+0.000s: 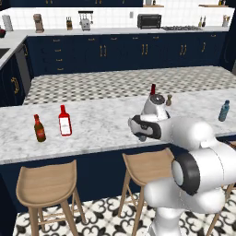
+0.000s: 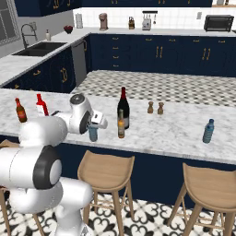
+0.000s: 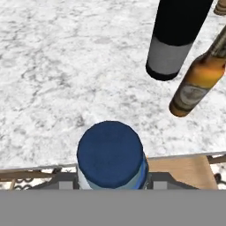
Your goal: Move the plastic bottles in the middle to the plastics group, and the glass bottles in the middle to the glass group.
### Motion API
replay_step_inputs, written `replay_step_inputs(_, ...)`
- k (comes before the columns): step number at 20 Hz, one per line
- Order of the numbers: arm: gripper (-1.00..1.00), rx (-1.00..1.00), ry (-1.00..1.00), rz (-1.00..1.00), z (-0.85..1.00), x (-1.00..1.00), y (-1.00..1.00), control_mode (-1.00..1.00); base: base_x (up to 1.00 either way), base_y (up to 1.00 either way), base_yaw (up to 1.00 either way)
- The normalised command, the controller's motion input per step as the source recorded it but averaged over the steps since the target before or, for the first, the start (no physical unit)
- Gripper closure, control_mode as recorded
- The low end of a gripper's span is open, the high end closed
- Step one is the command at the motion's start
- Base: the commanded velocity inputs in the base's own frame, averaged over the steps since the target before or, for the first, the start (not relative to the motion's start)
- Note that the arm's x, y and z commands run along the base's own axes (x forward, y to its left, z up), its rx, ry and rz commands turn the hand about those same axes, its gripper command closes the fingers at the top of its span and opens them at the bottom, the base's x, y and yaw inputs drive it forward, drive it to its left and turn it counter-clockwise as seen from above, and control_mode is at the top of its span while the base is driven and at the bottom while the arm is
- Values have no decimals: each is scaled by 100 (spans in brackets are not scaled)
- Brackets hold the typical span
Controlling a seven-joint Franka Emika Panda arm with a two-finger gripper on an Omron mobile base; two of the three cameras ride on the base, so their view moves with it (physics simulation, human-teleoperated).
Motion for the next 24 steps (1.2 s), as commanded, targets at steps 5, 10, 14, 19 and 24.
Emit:
replay_step_inputs(5,100,0,0,-1,33,-68,-42,-100,0,0,0)
replay_step_inputs(10,100,0,4,-11,25,-6,-93,-100,0,0,0)
replay_step_inputs(14,100,0,9,-14,18,0,-100,-100,0,0,0)
replay_step_inputs(19,100,0,12,-13,23,0,-100,-100,0,0,0)
replay_step_inputs(24,100,0,5,-9,28,0,-91,-100,0,0,0)
